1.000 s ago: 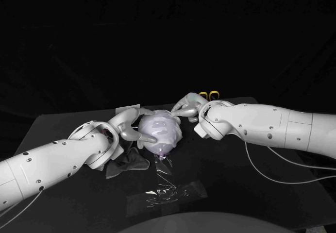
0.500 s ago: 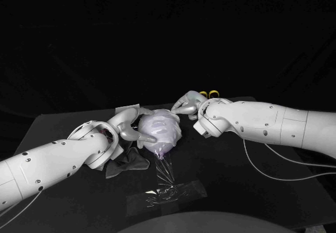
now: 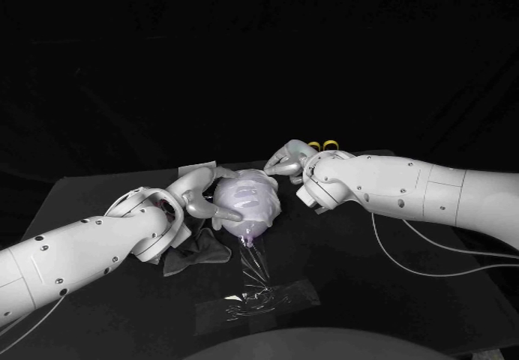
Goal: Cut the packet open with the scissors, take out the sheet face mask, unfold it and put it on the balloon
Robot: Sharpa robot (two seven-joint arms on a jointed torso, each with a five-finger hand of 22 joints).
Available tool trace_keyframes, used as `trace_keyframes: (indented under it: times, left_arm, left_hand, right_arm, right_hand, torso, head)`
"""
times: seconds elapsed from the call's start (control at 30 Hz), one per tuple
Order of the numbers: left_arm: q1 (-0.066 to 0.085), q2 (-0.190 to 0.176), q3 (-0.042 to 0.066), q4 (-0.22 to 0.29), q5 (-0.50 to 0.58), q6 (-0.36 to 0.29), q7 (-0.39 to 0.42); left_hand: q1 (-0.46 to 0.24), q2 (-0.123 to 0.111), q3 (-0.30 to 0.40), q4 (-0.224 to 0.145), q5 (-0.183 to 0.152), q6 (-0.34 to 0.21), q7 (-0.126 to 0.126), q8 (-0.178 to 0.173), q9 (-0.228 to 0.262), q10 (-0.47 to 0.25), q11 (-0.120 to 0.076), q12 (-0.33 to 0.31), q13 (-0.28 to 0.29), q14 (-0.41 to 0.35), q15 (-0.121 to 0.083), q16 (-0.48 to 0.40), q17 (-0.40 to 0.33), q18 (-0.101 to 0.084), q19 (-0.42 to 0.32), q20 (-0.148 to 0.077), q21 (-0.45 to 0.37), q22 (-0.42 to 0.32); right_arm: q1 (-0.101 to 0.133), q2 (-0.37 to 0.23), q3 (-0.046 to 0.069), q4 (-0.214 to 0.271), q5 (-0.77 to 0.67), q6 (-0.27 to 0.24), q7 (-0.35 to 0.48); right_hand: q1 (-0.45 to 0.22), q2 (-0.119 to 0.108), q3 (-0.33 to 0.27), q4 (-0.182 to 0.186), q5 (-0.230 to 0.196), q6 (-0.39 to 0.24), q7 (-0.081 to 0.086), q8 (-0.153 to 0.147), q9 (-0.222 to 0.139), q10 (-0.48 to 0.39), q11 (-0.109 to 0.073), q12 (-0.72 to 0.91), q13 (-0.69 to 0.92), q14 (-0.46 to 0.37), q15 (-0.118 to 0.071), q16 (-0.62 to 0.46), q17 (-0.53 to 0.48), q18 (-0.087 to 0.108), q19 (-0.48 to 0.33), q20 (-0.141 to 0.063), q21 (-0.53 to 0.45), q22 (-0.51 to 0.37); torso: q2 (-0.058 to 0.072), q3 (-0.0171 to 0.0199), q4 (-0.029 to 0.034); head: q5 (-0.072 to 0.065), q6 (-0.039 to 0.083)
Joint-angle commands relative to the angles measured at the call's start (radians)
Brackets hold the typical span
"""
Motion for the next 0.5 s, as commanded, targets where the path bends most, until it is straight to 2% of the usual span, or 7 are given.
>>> trace_keyframes:
  times: [0.03, 0.07, 0.13, 0.17, 0.23, 0.37, 0.5]
  left_arm:
    - [-0.003, 0.002, -0.002, 0.002, 0.004, 0.021, -0.006]
    - [-0.003, 0.002, -0.002, 0.002, 0.004, 0.021, -0.006]
    - [-0.003, 0.002, -0.002, 0.002, 0.004, 0.021, -0.006]
    - [-0.003, 0.001, -0.002, 0.002, 0.004, 0.021, -0.006]
    - [-0.003, 0.001, -0.002, 0.001, 0.004, 0.021, -0.006]
    - [-0.003, 0.001, -0.002, 0.001, 0.004, 0.022, -0.006]
    - [-0.003, 0.001, -0.002, 0.001, 0.004, 0.022, -0.006]
  left_hand:
    - [0.010, -0.003, 0.007, -0.001, -0.006, 0.006, 0.065, 0.003, 0.001, 0.007, 0.000, -0.005, 0.001, -0.008, -0.002, -0.004, -0.001, 0.006, -0.001, -0.002, -0.002, -0.002]
    - [0.010, -0.003, 0.007, -0.001, -0.006, 0.006, 0.065, 0.003, 0.001, 0.007, 0.000, -0.005, 0.001, -0.008, -0.002, -0.004, -0.001, 0.006, -0.001, -0.002, -0.002, -0.002]
    - [0.010, -0.003, 0.007, -0.001, -0.006, 0.006, 0.065, 0.003, 0.001, 0.007, 0.000, -0.005, 0.001, -0.008, -0.002, -0.004, -0.001, 0.006, -0.001, -0.002, -0.002, -0.002]
    - [0.010, -0.003, 0.007, -0.001, -0.006, 0.006, 0.065, 0.003, 0.001, 0.007, 0.000, -0.005, 0.001, -0.008, -0.002, -0.004, -0.001, 0.006, -0.001, -0.002, -0.002, -0.002]
    - [0.010, -0.003, 0.007, -0.001, -0.006, 0.006, 0.065, 0.003, 0.001, 0.007, 0.000, -0.005, 0.001, -0.008, -0.002, -0.004, -0.001, 0.006, -0.001, -0.002, -0.002, -0.002]
    - [0.010, -0.003, 0.007, -0.001, -0.006, 0.006, 0.065, 0.003, 0.001, 0.007, 0.000, -0.005, 0.001, -0.008, -0.002, -0.004, -0.001, 0.006, -0.001, -0.002, -0.002, -0.002]
    - [0.010, -0.003, 0.007, -0.001, -0.006, 0.006, 0.065, 0.003, 0.001, 0.007, 0.000, -0.005, 0.001, -0.008, -0.002, -0.004, -0.001, 0.006, -0.001, -0.002, -0.002, -0.002]
  right_arm:
    - [0.001, -0.011, 0.000, 0.011, 0.007, -0.017, 0.024]
    - [0.001, -0.014, 0.000, 0.015, 0.011, -0.018, 0.027]
    - [0.001, -0.024, 0.000, 0.027, 0.018, -0.015, 0.035]
    - [0.001, -0.028, 0.000, 0.033, 0.020, -0.011, 0.036]
    - [0.001, -0.043, 0.000, 0.054, 0.024, 0.011, 0.036]
    - [0.001, -0.056, 0.000, 0.077, 0.029, 0.041, 0.031]
    - [0.001, -0.059, 0.000, 0.084, 0.036, 0.056, 0.028]
  right_hand:
    - [-0.025, 0.006, 0.007, 0.008, 0.004, -0.033, 0.007, 0.029, 0.116, 0.102, 0.001, 0.003, 0.263, 0.106, -0.001, 0.004, 0.264, -0.011, 0.000, -0.003, 0.005, 0.001]
    - [-0.065, 0.009, -0.004, 0.040, 0.009, -0.060, 0.018, 0.011, 0.110, 0.102, 0.011, 0.003, 0.263, 0.106, 0.005, 0.004, 0.264, -0.012, 0.000, 0.001, 0.006, 0.002]
    - [-0.158, 0.009, -0.031, 0.119, 0.095, -0.082, 0.034, -0.016, 0.103, 0.102, 0.027, 0.003, 0.263, 0.106, 0.021, 0.004, 0.264, -0.013, 0.000, 0.014, 0.004, 0.002]
    - [-0.176, 0.004, -0.039, 0.133, 0.103, -0.086, 0.038, -0.022, 0.101, 0.102, 0.030, 0.003, 0.263, 0.106, 0.024, 0.004, 0.264, -0.013, 0.000, 0.016, 0.004, 0.003]
    - [-0.242, -0.022, -0.079, 0.186, 0.146, -0.108, 0.053, -0.053, 0.091, 0.102, 0.043, 0.003, 0.263, 0.106, 0.035, 0.004, 0.264, -0.014, 0.005, 0.027, 0.009, 0.010]
    - [-0.268, -0.045, -0.111, 0.208, 0.136, -0.124, 0.062, -0.080, 0.082, 0.102, 0.052, 0.003, 0.263, 0.106, 0.043, 0.004, 0.264, -0.014, 0.006, 0.036, 0.011, 0.014]
    - [-0.274, -0.051, -0.128, 0.218, 0.123, -0.129, 0.066, -0.092, 0.079, 0.102, 0.056, 0.003, 0.263, 0.106, 0.047, 0.004, 0.264, -0.013, 0.006, 0.041, 0.010, 0.015]
  torso:
    - [0.000, -0.0005, -0.0019]
    - [-0.001, -0.0006, -0.0019]
    - [-0.001, -0.0001, -0.0014]
    - [-0.001, 0.0003, -0.0010]
    - [-0.001, 0.0011, -0.0010]
    - [-0.001, 0.0008, -0.0031]
    - [0.000, 0.0008, -0.0019]
  head:
    - [0.003, 0.000]
    - [0.003, 0.000]
    - [0.004, 0.001]
    - [0.005, 0.002]
    - [0.005, 0.003]
    - [0.004, 0.001]
    - [0.003, 0.002]
